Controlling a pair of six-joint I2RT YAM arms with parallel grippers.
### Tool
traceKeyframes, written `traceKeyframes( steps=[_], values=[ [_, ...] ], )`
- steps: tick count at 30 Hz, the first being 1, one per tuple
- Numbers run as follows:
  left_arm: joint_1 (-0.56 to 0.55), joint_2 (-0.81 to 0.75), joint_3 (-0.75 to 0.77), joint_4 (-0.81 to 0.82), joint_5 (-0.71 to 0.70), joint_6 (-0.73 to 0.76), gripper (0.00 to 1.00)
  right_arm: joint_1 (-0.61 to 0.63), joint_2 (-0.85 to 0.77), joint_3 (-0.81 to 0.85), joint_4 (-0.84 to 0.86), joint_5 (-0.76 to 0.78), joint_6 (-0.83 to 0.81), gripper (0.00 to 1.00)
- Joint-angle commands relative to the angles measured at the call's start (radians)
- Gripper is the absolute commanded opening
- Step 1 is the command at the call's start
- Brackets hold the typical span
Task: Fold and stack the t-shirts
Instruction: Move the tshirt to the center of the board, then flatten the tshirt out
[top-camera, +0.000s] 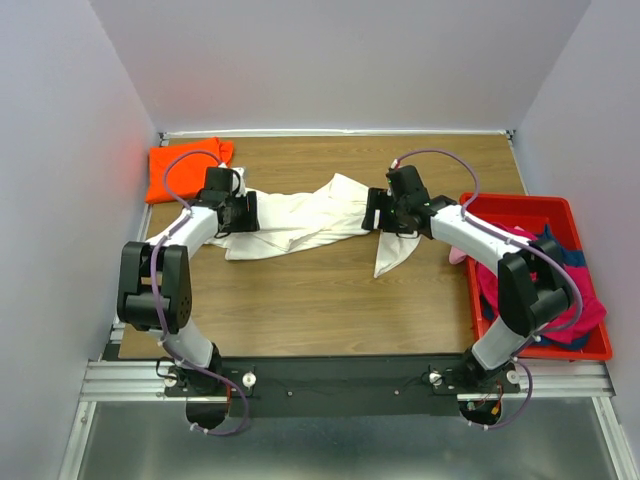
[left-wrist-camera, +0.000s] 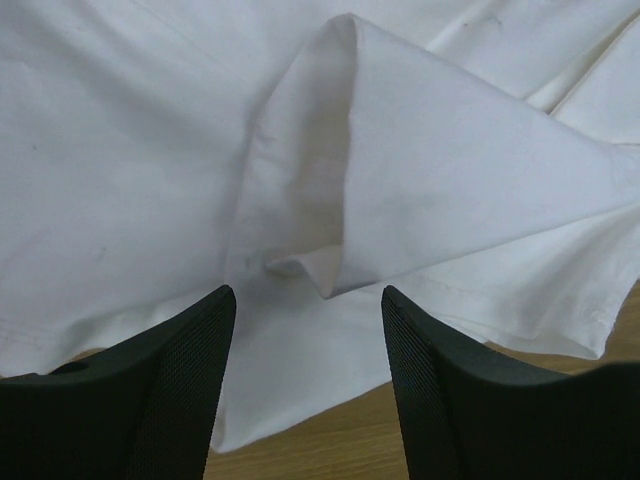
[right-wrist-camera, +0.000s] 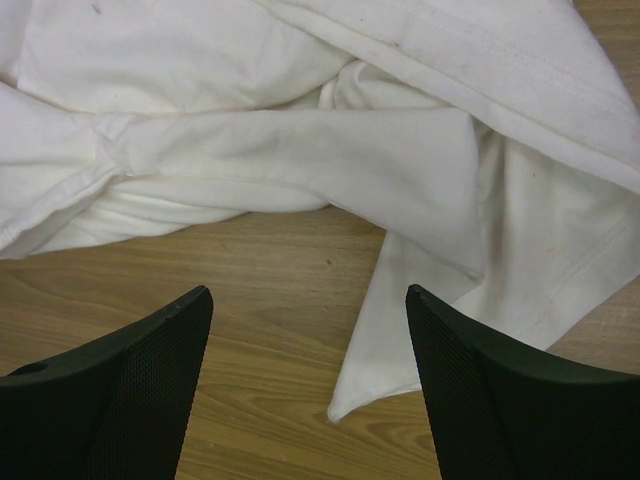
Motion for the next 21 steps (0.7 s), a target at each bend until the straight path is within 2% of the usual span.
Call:
traceKeyframes(
  steps=[1, 9, 10, 14, 16, 19, 21],
  values=[
    [0.001, 0.028, 0.036, 0.053, 0.074, 0.021, 0.66, 0.002, 0.022, -0.019, -0.014, -0.022, 0.026, 0.84],
    [-0.002, 0.109, 0.080, 0.076, 0.092, 0.038, 0.58, 0.002, 0.018, -0.022, -0.019, -0.022, 0.038, 0.83],
    [-0.002, 0.113, 0.084, 0.078, 0.094, 0.041, 0.54, 0.002, 0.016, -0.022, -0.019, -0.022, 0.036, 0.83],
    [-0.002, 0.138, 0.114, 0.073, 0.120, 0.059, 0.14, 0.002, 0.018, -0.025, -0.027, -0.015, 0.044, 0.81],
    [-0.002, 0.141, 0.122, 0.064, 0.138, 0.061, 0.11, 0.002, 0.004, -0.036, -0.037, -0.009, 0.043, 0.81],
    [-0.002, 0.137, 0.146, 0.044, 0.152, 0.047, 0.00, 0.002, -0.025, -0.077, -0.069, 0.043, 0.046, 0.80],
    [-0.002, 0.123, 0.165, 0.035, 0.176, 0.026, 0.00, 0.002, -0.045, -0.109, -0.091, 0.092, 0.053, 0.79]
  ],
)
